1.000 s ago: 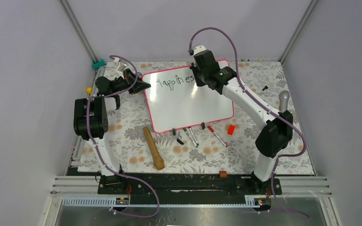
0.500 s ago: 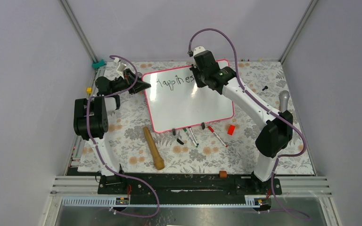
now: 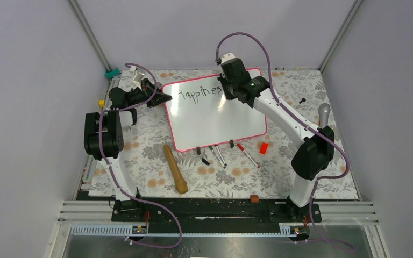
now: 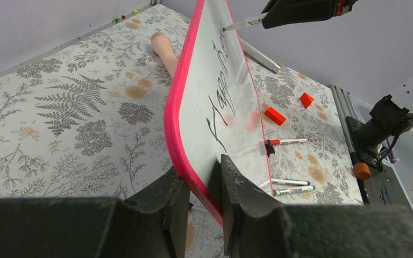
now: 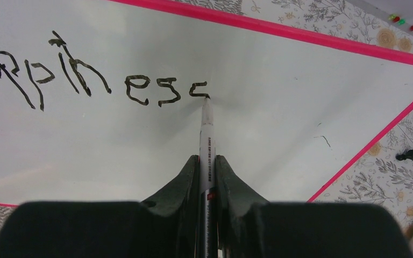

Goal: Write a sentence on the whiteboard

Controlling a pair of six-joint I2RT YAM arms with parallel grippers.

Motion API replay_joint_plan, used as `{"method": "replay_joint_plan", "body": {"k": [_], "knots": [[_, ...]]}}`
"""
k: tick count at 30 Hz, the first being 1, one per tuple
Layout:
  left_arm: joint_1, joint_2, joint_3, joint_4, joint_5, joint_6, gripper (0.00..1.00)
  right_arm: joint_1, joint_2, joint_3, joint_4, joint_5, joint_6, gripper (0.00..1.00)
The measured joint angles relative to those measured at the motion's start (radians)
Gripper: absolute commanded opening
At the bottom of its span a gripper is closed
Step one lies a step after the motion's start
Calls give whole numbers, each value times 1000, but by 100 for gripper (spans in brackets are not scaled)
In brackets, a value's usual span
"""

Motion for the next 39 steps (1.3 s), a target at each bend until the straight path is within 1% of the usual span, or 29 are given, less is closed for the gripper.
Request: {"method": "replay_joint_plan", "body": {"k": [12,31,34,39], "knots": [[0,0,0,0,0,0,0,0,0,0,-37,-10,-8,0],[0,-2,-2,0,0,3,0,0,-5,-2,-37,-60,-11,0],[0,-2,-2,0,0,3,0,-1,-35,-18,-35,-90,-11,0],[0,-2,-2,0,0,3,0,-1,-177,-88,17,-193,-10,0]]}}
